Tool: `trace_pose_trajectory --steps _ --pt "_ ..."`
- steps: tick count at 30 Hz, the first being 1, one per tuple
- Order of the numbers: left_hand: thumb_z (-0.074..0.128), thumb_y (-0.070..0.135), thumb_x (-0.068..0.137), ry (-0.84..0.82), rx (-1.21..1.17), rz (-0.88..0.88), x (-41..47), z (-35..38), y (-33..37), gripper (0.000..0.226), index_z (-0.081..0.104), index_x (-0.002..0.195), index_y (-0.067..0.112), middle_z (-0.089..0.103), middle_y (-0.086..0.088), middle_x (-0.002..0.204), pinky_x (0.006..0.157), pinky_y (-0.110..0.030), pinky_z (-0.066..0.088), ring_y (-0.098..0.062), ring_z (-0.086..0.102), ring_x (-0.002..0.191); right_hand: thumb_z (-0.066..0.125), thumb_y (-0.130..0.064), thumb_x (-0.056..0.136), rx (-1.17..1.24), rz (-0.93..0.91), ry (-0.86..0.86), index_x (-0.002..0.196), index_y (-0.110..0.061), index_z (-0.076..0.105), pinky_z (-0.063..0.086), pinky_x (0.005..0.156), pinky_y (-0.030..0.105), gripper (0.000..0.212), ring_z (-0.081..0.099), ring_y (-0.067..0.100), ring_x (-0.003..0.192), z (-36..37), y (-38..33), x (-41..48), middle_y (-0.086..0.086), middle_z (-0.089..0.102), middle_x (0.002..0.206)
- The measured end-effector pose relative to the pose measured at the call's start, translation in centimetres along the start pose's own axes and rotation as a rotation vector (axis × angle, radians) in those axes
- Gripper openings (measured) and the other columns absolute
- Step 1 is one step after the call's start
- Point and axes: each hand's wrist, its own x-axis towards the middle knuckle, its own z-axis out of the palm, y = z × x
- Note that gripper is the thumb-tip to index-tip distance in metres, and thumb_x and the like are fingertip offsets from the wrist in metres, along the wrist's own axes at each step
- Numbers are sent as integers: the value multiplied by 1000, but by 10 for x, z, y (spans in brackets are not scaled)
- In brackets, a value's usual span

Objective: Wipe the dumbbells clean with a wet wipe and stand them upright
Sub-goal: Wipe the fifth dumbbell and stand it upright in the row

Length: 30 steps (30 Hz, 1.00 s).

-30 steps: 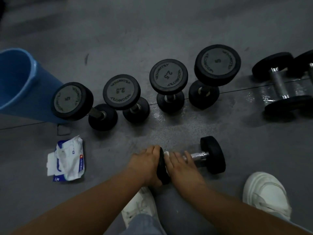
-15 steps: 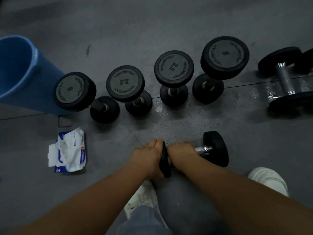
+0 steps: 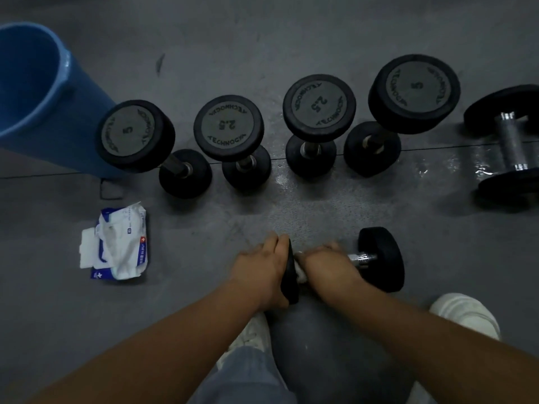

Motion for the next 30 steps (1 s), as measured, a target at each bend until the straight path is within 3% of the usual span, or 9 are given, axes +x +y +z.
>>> trace_pose_trajectory --steps 4,6,8,11,14,18,23,27,30 --pt "82 51 59 7 -14 5 2 2 -3 112 17 145 21 36 1 139 87 -40 49 -22 51 119 60 -32 94 687 66 86 92 -15 71 50 78 30 20 65 17 83 -35 30 2 3 71 92" --pt "83 52 58 -8 1 8 4 -2 -4 113 18 145 21 37 1 139 86 -40 50 -23 52 117 58 -29 95 551 186 207 89 -16 64 49 77 31 16 62 18 81 -40 36 7 2 70 93" --pt "84 51 58 -26 9 3 5 -4 -3 112 19 143 21 38 0 137 84 -40 50 -23 52 116 53 -23 94 253 216 49 95 -20 57 47 83 33 5 59 22 88 -28 17 3 6 66 103" --pt "84 51 58 1 11 0 4 -1 -3 110 19 142 21 39 1 136 79 -38 50 -21 54 113 46 -26 95 32 162 18 148 -6 28 25 113 42 59 38 29 134 10 -24 -16 14 40 146" --pt "83 51 58 21 11 8 1 4 -2 112 17 143 20 36 1 137 77 -36 52 -19 54 112 31 -28 97 -22 186 43 152 -2 -10 -2 118 51 74 -2 30 150 32 -36 -36 17 -5 162" --pt "83 49 59 11 2 5 2 3 -2 113 15 145 20 35 1 138 79 -36 51 -20 53 115 8 -25 92 -122 1 96 154 -4 1 3 117 51 66 10 28 149 27 -15 -40 16 11 161" --pt "84 50 60 -26 -1 -8 4 -2 -3 116 14 146 20 35 0 138 85 -40 51 -22 51 119 42 -37 99 -111 -51 -116 146 -17 35 28 108 47 52 45 27 126 -4 4 1 7 50 137" --pt "85 50 59 -44 -7 -8 5 -1 -3 111 18 143 20 37 -2 135 85 -42 51 -23 51 116 66 -32 87 130 40 -350 116 -19 60 43 78 29 32 60 24 103 -19 7 30 7 64 115" --pt "84 51 60 -43 -10 -1 5 -2 -4 110 18 143 19 37 -2 135 84 -41 50 -23 51 116 51 -25 96 -83 63 -103 124 -17 55 43 86 35 30 60 26 107 -9 -5 14 7 62 120"
